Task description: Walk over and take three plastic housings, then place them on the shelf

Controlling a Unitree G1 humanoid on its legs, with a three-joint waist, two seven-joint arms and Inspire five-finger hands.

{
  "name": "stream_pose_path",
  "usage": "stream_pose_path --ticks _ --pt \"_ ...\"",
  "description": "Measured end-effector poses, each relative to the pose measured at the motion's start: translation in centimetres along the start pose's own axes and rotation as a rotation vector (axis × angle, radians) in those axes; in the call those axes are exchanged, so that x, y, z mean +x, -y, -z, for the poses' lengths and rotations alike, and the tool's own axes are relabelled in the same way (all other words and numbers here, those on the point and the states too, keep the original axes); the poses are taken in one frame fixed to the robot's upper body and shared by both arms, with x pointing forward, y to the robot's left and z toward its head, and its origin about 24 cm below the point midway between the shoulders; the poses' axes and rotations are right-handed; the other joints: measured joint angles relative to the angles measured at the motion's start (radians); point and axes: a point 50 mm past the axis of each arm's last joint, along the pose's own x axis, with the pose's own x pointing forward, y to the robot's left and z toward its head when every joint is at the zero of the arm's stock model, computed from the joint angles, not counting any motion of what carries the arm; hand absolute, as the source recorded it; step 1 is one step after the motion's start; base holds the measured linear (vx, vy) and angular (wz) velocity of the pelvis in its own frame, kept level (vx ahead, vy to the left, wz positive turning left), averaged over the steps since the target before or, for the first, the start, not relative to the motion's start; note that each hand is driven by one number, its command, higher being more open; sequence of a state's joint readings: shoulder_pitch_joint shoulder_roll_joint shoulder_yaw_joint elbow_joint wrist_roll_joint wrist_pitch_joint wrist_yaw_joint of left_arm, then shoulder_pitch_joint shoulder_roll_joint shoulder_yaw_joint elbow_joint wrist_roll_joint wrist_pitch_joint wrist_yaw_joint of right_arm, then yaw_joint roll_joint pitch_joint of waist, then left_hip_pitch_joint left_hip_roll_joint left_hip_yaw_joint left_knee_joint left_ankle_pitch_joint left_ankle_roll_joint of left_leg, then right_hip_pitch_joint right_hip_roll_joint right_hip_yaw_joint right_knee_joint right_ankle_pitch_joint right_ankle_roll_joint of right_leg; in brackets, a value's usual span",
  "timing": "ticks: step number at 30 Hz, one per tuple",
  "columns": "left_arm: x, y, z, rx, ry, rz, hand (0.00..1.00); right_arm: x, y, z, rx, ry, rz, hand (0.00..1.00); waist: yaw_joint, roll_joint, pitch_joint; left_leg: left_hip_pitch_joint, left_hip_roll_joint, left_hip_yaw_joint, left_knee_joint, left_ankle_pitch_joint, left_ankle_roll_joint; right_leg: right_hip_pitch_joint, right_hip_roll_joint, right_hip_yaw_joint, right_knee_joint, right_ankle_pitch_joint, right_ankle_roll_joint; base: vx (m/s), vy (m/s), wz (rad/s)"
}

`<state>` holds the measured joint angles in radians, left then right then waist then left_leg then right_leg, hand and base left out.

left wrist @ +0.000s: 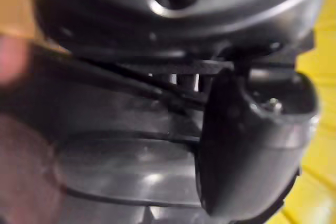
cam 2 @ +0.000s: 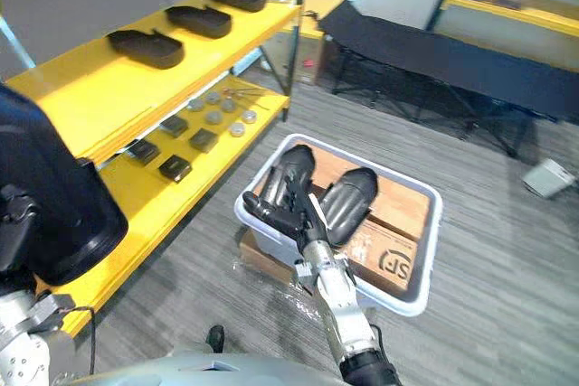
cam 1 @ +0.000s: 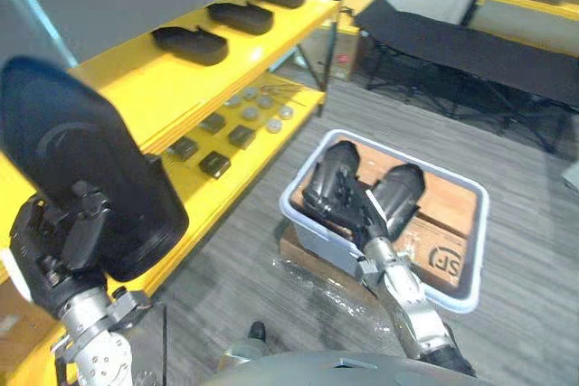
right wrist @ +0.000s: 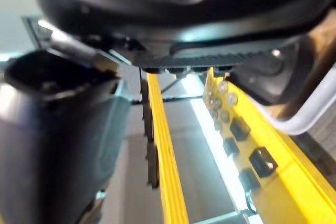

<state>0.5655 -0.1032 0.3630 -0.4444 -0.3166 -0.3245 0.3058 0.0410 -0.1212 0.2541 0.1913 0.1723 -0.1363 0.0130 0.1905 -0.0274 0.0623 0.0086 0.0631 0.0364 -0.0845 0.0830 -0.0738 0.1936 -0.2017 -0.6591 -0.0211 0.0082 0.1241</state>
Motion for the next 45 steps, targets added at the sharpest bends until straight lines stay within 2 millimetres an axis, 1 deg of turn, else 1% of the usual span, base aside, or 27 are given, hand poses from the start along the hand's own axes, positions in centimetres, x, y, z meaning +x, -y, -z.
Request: stream_pose_path --ticks 2,4,5,6,7,8,9,10,11,13,15,17,20,22,23,27,29,31,33,36,38,39,40,41,42,44,45 --pt "-0.6 -1.3 0.3 -0.063 -0.048 -0.061 0.00 1.1 -0.7 -0.7 -0.025 0.021 -0.038 1.00 0.035 -0.008 0.003 0.000 0.000 -0.015 0.001 0.001 -0.003 0.009 0.003 -0.012 0.001 -0.007 -0.001 -0.01 -0.022 0.31" --pt "-0.5 -1.7 0.1 -0.101 -0.040 -0.065 0.00 1.6 -0.9 -1.1 -0.032 0.032 -0.052 1.00 0.051 -0.015 0.011 -0.008 -0.009 -0.036 0.000 0.005 0.001 0.022 0.005 -0.042 0.005 -0.017 0.001 -0.04 -0.021 0.42" --pt "-0.5 -1.8 -0.1 -0.117 -0.026 -0.053 0.00 1.7 -1.0 -1.1 -0.033 0.028 -0.054 1.00 0.049 -0.016 0.013 -0.027 -0.012 -0.039 0.008 0.004 0.010 0.026 0.004 -0.068 0.007 -0.022 0.004 -0.05 0.004 0.80" --pt "-0.3 -1.6 -0.3 -0.148 -0.008 -0.017 0.00 1.7 -0.7 -1.1 -0.036 0.018 -0.044 1.00 0.033 -0.025 0.019 -0.060 -0.007 0.000 0.045 -0.005 0.024 0.043 -0.002 -0.125 0.013 -0.026 0.006 -0.06 0.022 1.39" --pt "-0.2 -1.1 -0.4 -0.168 0.005 0.035 0.00 1.6 0.0 -0.9 -0.036 0.005 -0.017 1.00 0.009 -0.023 0.037 -0.091 0.008 0.073 0.096 -0.007 0.031 0.071 -0.008 -0.192 0.031 -0.036 0.016 -0.05 0.038 1.46" --pt "-0.1 -0.8 -0.4 -0.179 0.010 0.065 0.00 1.4 0.5 -0.8 -0.033 -0.003 0.006 1.00 -0.002 -0.022 0.042 -0.103 0.011 0.096 0.115 -0.005 0.033 0.079 -0.014 -0.218 0.041 -0.040 0.019 -0.04 0.090 1.32" --pt "0.0 -0.4 -0.6 -0.204 0.019 0.112 0.00 1.1 1.3 -0.4 -0.027 -0.018 0.054 1.00 -0.002 -0.019 0.048 -0.117 0.013 0.124 0.134 0.001 0.041 0.086 -0.022 -0.247 0.055 -0.042 0.022 -0.03 0.124 0.86" --pt "0.0 -0.1 -0.9 -0.211 0.035 0.139 0.00 0.8 1.9 -0.2 -0.022 -0.028 0.090 1.00 0.000 -0.008 0.056 -0.122 0.000 0.114 0.132 0.011 0.046 0.089 -0.031 -0.253 0.061 -0.045 0.020 -0.04 0.157 0.65" --pt "0.0 0.0 -1.1 -0.215 0.044 0.149 0.00 0.7 2.1 -0.1 -0.021 -0.030 0.106 1.00 0.000 -0.008 0.057 -0.122 -0.004 0.107 0.128 0.014 0.050 0.089 -0.035 -0.252 0.063 -0.046 0.019 -0.04 0.123 0.41" --pt "0.1 0.4 -1.6 -0.225 0.068 0.187 0.00 0.4 2.8 -0.1 -0.033 -0.032 0.138 1.00 -0.002 0.015 0.072 -0.120 -0.021 0.100 0.113 0.017 0.057 0.089 -0.050 -0.250 0.075 -0.056 0.011 -0.09 0.125 0.20" --pt "0.3 1.2 -2.2 -0.241 0.104 0.248 0.00 0.1 3.5 0.1 -0.048 -0.037 0.167 1.00 -0.011 0.042 0.095 -0.121 -0.037 0.099 0.115 0.017 0.060 0.083 -0.067 -0.228 0.113 -0.089 0.017 -0.13 0.131 0.26" --pt "0.5 1.9 -2.5 -0.252 0.129 0.321 0.00 -0.5 3.5 0.6 -0.039 -0.056 0.184 1.00 -0.035 0.039 0.104 -0.122 -0.051 0.073 0.115 0.026 0.072 0.045 -0.075 -0.111 0.198 -0.161 0.004 -0.10 0.064 0.51" --pt "0.5 3.7 -2.2 -0.297 0.114 0.436 0.00 -2.0 3.8 1.1 -0.024 -0.064 0.228 1.00 -0.061 0.030 0.112 -0.122 -0.080 0.002 0.096 0.057 0.080 0.025 -0.064 0.032 0.261 -0.227 -0.011 -0.08 -0.013 0.81" --pt "0.4 4.7 -1.9 -0.315 0.099 0.514 0.00 -2.5 4.3 1.0 -0.025 -0.053 0.250 1.00 -0.069 0.035 0.116 -0.121 -0.088 -0.028 0.064 0.099 0.083 0.021 -0.053 0.060 0.264 -0.235 0.001 -0.08 -0.036 0.56" --pt "0.3 5.1 -1.9 -0.319 0.094 0.557 0.00 -2.5 4.5 0.9 -0.054 -0.048 0.249 1.00 -0.065 0.044 0.121 -0.123 -0.079 -0.031 0.058 0.114 0.073 0.019 -0.043 0.059 0.260 -0.229 0.011 -0.09 -0.048 0.10" --pt "0.0 5.8 -1.5 -0.322 0.067 0.651 0.00 -2.5 4.8 0.4 -0.110 -0.012 0.204 1.00 -0.065 0.072 0.134 -0.122 -0.052 -0.030 0.061 0.114 0.060 0.020 -0.013 0.065 0.265 -0.232 0.006 -0.10 -0.045 0.00" --pt "-0.1 6.1 -0.7 -0.316 0.029 0.678 0.00 -2.6 5.1 -0.1 -0.146 0.012 0.173 1.00 -0.084 0.092 0.143 -0.124 -0.030 0.025 0.065 0.109 0.065 0.027 -0.003 0.054 0.274 -0.245 0.005 -0.14 -0.022 0.21" --pt "-0.4 6.4 0.6 -0.303 -0.044 0.701 0.00 -2.9 5.7 -0.4 -0.175 0.036 0.169 1.00 -0.116 0.110 0.147 -0.127 -0.001 0.131 0.083 0.099 0.082 0.035 -0.006 0.020 0.288 -0.264 -0.001 -0.12 -0.020 0.47" --pt "-0.6 6.4 1.3 -0.296 -0.083 0.709 0.00 -3.1 6.3 -0.6 -0.184 0.041 0.184 1.00 -0.115 0.116 0.143 -0.139 0.012 0.181 0.109 0.093 0.092 0.037 -0.018 0.010 0.300 -0.278 0.001 -0.05 0.000 0.32" --pt "-0.5 6.0 1.5 -0.283 -0.093 0.692 0.00 -3.1 6.4 -1.1 -0.179 0.084 0.191 1.00 -0.090 0.113 0.142 -0.141 0.011 0.224 0.130 0.094 0.097 0.041 -0.038 0.010 0.304 -0.287 0.012 0.01 0.008 0.02" --pt "-0.2 5.6 1.4 -0.266 -0.082 0.667 0.00 -2.9 6.2 -1.4 -0.172 0.111 0.184 1.00 -0.078 0.090 0.130 -0.144 -0.018 0.234 0.134 0.081 0.106 0.041 -0.064 0.016 0.297 -0.293 0.024 0.13 0.037 0.03" --pt "0.1 5.3 1.2 -0.256 -0.071 0.655 0.00 -2.8 5.8 -1.4 -0.154 0.121 0.182 1.00 -0.073 0.068 0.118 -0.152 -0.040 0.235 0.140 0.066 0.110 0.042 -0.083 0.011 0.291 -0.292 0.034 0.16 0.043 0.17" --pt "0.2 5.2 1.2 -0.251 -0.065 0.651 0.00 -2.7 5.6 -1.4 -0.141 0.126 0.185 1.00 -0.072 0.055 0.110 -0.162 -0.052 0.233 0.153 0.051 0.110 0.044 -0.093 0.003 0.286 -0.288 0.039 0.26 0.062 0.26" --pt "0.4 5.1 1.1 -0.237 -0.058 0.645 0.00 -2.6 5.4 -1.4 -0.111 0.135 0.197 1.00 -0.065 0.031 0.101 -0.173 -0.075 0.227 0.182 0.015 0.111 0.063 -0.109 -0.012 0.290 -0.267 0.070 0.30 0.080 0.52" --pt "0.4 5.4 1.3 -0.218 -0.063 0.649 0.00 -2.7 5.7 -1.5 -0.114 0.138 0.215 1.00 -0.072 0.030 0.101 -0.175 -0.090 0.198 0.214 -0.001 0.119 0.057 -0.144 -0.017 0.380 -0.251 0.056 0.31 0.102 0.76" --pt "0.6 5.7 1.5 -0.210 -0.073 0.666 0.00 -2.8 6.1 -1.6 -0.116 0.142 0.242 1.00 -0.080 0.028 0.100 -0.156 -0.108 0.165 0.230 -0.020 0.127 0.013 -0.201 0.009 0.564 -0.211 0.001 0.19 0.103 0.72" --pt "0.8 5.7 1.4 -0.207 -0.068 0.663 0.00 -2.6 6.2 -1.9 -0.115 0.153 0.252 1.00 -0.079 0.020 0.100 -0.126 -0.122 0.145 0.214 -0.038 0.130 -0.037 -0.241 0.075 0.697 -0.143 -0.028 0.26 0.098 0.50"
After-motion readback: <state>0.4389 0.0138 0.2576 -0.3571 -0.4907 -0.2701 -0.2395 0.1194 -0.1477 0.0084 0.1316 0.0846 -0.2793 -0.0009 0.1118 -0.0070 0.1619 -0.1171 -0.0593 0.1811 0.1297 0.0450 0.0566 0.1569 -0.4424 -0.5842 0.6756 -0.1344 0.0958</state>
